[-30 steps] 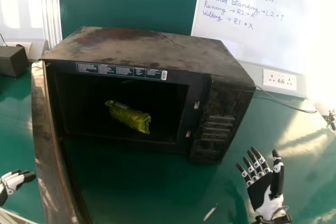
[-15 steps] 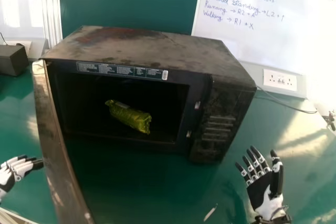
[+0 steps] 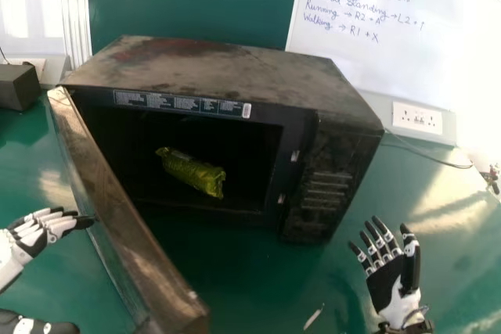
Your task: Put biscuit inside oven
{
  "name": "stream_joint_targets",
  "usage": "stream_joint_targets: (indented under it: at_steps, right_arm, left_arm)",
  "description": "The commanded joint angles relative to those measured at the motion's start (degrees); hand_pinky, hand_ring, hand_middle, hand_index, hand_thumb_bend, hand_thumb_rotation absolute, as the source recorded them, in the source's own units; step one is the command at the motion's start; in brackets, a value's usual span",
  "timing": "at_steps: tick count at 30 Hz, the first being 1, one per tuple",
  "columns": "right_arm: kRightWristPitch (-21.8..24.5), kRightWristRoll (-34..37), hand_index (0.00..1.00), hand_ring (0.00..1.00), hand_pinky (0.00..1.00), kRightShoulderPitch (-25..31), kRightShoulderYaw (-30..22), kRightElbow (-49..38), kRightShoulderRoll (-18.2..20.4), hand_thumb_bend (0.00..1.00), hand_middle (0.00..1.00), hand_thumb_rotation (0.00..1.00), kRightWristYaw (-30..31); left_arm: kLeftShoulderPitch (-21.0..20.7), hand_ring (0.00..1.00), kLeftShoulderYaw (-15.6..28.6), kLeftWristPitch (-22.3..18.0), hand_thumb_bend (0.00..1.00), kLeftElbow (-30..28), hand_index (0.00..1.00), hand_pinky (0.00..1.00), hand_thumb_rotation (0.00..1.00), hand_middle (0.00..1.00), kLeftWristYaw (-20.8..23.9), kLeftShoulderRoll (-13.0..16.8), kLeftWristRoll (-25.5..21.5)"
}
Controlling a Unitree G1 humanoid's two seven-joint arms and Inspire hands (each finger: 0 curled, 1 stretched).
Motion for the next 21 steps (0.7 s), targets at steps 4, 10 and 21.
stream_joint_targets:
  at_steps: [4, 10, 21]
  right_arm:
    - [-0.11, 0.09, 0.89, 0.91, 0.8, -0.19, 0.07, 0.14, 0.44, 0.65, 0.96, 0.89, -0.04]
    - [-0.32, -0.49, 0.88, 0.91, 0.77, 0.15, 0.38, -0.4, 0.31, 0.65, 0.95, 0.91, -0.19]
    - [-1.15, -0.72, 0.88, 0.9, 0.77, 0.16, 0.52, 0.17, 0.32, 0.64, 0.94, 0.91, 0.73]
  left_arm:
    - [-3.75, 1.0, -2.19, 2.3, 0.91, -0.1, 1.0, 1.0, 0.8, 1.0, -1.3, 2.2, 1.57]
    - [-8.3, 1.0, -4.12, 4.13, 0.91, 1.04, 1.0, 1.0, 0.8, 1.0, -2.25, 4.21, 2.26]
    - [-19.56, 1.0, -12.4, 7.97, 0.91, 5.76, 0.99, 1.0, 0.81, 1.0, -3.71, 8.78, 5.43]
